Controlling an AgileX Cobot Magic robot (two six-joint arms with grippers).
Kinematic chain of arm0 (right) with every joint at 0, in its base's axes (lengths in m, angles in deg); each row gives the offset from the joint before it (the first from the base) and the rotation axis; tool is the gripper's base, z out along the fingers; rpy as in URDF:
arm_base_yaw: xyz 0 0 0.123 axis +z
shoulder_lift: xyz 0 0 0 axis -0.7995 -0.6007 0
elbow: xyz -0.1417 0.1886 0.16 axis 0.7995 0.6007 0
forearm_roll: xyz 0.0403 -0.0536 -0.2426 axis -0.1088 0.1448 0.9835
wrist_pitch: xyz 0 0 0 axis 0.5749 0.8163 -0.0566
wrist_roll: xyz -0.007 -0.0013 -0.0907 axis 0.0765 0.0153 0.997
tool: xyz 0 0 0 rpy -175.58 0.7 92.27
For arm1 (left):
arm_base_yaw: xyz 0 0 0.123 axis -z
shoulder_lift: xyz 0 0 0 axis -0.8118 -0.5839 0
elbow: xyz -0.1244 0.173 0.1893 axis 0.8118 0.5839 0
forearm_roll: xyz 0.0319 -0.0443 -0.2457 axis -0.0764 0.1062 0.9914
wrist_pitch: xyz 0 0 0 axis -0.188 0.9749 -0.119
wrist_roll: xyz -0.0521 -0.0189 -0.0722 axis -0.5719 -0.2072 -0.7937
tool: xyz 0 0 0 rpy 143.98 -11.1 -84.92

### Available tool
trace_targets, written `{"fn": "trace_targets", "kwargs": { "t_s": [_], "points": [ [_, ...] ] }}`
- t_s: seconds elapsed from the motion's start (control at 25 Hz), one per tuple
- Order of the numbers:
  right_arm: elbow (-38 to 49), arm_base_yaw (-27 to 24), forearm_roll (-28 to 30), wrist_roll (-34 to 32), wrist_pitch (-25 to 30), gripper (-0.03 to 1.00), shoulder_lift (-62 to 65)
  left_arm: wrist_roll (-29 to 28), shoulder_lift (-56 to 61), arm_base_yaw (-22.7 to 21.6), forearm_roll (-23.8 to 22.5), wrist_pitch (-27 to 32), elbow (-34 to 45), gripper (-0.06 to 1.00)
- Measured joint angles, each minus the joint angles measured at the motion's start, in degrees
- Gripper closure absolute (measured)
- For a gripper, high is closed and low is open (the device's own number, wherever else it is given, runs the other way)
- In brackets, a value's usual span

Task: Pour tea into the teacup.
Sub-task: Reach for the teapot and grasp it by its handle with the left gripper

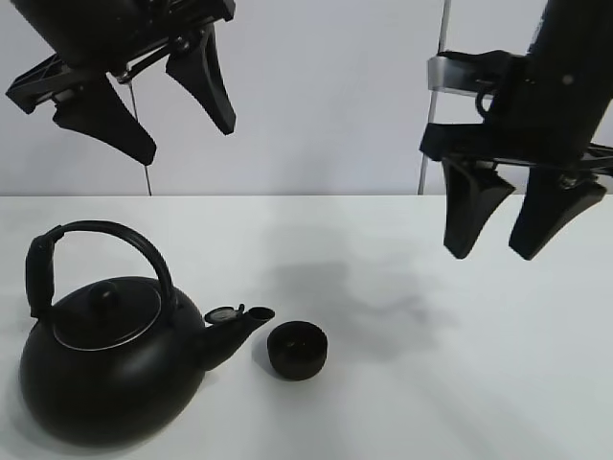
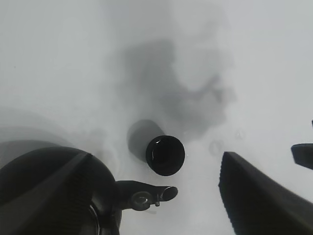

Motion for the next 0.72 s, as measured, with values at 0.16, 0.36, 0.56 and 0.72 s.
{"fn": "trace_targets", "kwargs": {
  "t_s": [0.16,0.36,0.56,0.72],
  "points": [
    [0.0,-3.25,0.28,0.0,1.27,0.52,1.31,0.0,0.0,0.0,0.0,0.0,0.0,0.42],
    [0.0,-3.56,-0.65,0.0,1.4,0.52,2.38,0.0,0.0,0.0,0.0,0.0,0.0,0.42],
    [0.0,-3.56,-1.22,0.0,1.58,0.52,2.51,0.0,0.0,0.0,0.0,0.0,0.0,0.42],
    [0.0,-3.56,-1.24,0.0,1.67,0.52,2.61,0.0,0.0,0.0,0.0,0.0,0.0,0.42]
  ]
}}
